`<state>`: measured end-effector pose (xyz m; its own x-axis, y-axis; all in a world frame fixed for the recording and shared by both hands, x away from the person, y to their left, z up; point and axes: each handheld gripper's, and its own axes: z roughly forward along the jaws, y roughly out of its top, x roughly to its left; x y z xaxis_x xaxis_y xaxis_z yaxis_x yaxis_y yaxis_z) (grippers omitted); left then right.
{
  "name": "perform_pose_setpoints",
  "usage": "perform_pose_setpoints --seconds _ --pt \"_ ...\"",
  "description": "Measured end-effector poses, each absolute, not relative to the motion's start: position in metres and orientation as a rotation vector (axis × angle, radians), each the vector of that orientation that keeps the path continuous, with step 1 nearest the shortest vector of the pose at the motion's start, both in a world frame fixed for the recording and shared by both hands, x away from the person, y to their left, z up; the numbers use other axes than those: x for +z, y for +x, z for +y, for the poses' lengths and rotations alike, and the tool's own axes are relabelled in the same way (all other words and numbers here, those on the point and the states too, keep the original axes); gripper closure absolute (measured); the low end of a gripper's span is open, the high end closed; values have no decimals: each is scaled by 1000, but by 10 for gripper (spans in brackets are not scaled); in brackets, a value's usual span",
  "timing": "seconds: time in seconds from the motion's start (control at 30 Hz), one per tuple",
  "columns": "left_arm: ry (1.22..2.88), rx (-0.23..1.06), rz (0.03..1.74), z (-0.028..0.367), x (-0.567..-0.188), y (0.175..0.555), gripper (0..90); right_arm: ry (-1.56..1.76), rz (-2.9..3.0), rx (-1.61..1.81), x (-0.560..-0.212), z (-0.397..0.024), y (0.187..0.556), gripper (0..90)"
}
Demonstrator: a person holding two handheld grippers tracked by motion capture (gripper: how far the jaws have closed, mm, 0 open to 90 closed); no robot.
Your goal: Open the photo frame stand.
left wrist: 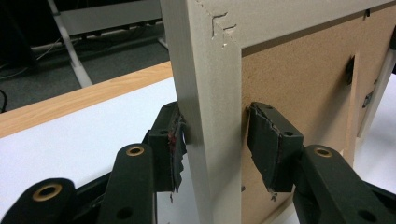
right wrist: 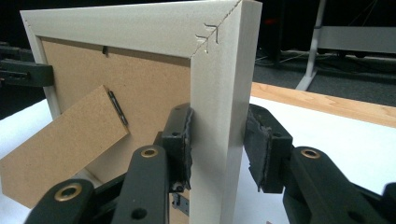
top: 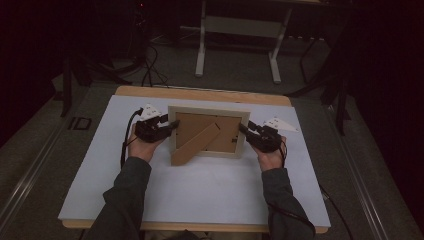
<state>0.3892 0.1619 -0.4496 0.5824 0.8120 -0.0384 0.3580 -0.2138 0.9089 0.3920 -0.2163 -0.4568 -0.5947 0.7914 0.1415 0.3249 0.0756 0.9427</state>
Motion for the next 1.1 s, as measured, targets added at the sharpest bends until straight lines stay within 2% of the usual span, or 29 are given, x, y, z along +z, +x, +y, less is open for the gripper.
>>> perform_pose_setpoints --seconds 0.4,0.9,1.1 --pt "1818 519 993 162 -443 379 568 1088 1986 1544 -454 -219 384 613" --pt "1798 443 1033 166 -447 363 552 1075 2031 1566 -456 -220 371 552" --pt "1797 407 1044 168 -451 358 522 1072 2025 1569 -457 -220 366 546"
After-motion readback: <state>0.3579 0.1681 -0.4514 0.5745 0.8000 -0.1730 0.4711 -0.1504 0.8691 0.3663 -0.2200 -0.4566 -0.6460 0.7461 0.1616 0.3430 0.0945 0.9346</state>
